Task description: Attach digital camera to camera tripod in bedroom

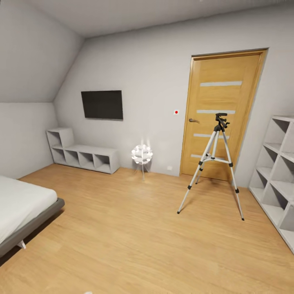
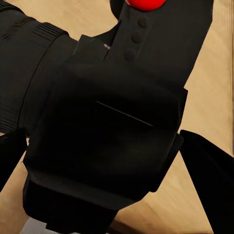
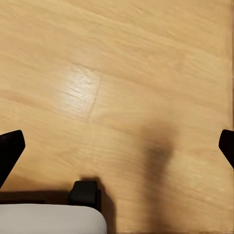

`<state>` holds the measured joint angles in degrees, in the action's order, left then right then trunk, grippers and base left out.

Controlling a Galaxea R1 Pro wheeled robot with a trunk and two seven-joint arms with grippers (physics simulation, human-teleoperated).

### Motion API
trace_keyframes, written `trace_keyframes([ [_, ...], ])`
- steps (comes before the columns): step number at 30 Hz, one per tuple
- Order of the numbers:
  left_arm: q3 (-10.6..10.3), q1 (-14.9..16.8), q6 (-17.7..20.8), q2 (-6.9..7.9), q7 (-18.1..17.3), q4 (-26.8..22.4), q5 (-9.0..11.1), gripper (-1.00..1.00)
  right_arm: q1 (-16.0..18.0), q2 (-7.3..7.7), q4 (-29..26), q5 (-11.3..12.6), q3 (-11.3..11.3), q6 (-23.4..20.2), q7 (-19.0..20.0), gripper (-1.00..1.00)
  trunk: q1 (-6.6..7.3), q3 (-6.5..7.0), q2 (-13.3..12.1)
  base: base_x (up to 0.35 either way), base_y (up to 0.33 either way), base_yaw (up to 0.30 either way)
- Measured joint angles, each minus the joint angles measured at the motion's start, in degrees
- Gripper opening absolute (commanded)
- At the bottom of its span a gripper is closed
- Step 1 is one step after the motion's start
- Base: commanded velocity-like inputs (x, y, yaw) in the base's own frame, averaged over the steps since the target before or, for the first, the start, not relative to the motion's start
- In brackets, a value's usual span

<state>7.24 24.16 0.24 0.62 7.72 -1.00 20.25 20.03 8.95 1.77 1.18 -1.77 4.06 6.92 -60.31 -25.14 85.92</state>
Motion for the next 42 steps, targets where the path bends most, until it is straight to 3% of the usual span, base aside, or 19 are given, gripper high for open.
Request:
trace_keyframes([
  [22, 0.03, 0.0, -0.01, -0.16, 0.7, 0.0, 0.08, -1.0, -0.09, 0.16, -0.03, -0.15, -0.13, -0.01, 0.43, 1.0, 0.0, -0.51, 0.0, 0.0, 0.0, -0.291],
  [26, 0.0, 0.0, 0.0, -0.27, 0.76, 0.0, 0.1, -1.0, -0.09, 0.01, -0.03, -2.04, -0.17, -0.18, 0.98, 1.0, 0.0, -0.62, 0.0, 0.0, 0.0, -0.291],
  [27, 0.0, 0.0, 0.0, -0.3, 0.77, 0.0, 0.1, -1.0, -0.09, -0.02, -0.03, -3.25, -0.18, -0.25, 1.15, 1.0, 0.0, -0.65, 0.0, 0.0, 0.0, -0.291],
  [28, 0.0, 0.0, 0.0, -0.33, 0.78, 0.0, 0.12, -1.0, -0.09, -0.06, -0.03, -6.13, -0.2, -0.43, 2.19, 1.0, 0.0, -0.68, 0.0, 0.0, 0.0, -0.291],
  [31, 0.0, 0.0, 0.0, -0.35, 0.78, 0.0, 0.13, -1.0, -0.09, -0.07, -0.03, -7.73, -0.19, -0.57, 4.24, 1.0, 0.0, -0.76, 0.0, 0.0, 0.0, -0.291],
  [42, 0.01, 0.0, 0.0, -0.35, 0.78, -0.01, -0.06, -1.0, -0.09, 0.02, -0.03, -8.49, -0.18, -0.53, 5.75, 1.0, 0.0, -0.99, 0.0, 0.0, 0.0, -0.29],
])
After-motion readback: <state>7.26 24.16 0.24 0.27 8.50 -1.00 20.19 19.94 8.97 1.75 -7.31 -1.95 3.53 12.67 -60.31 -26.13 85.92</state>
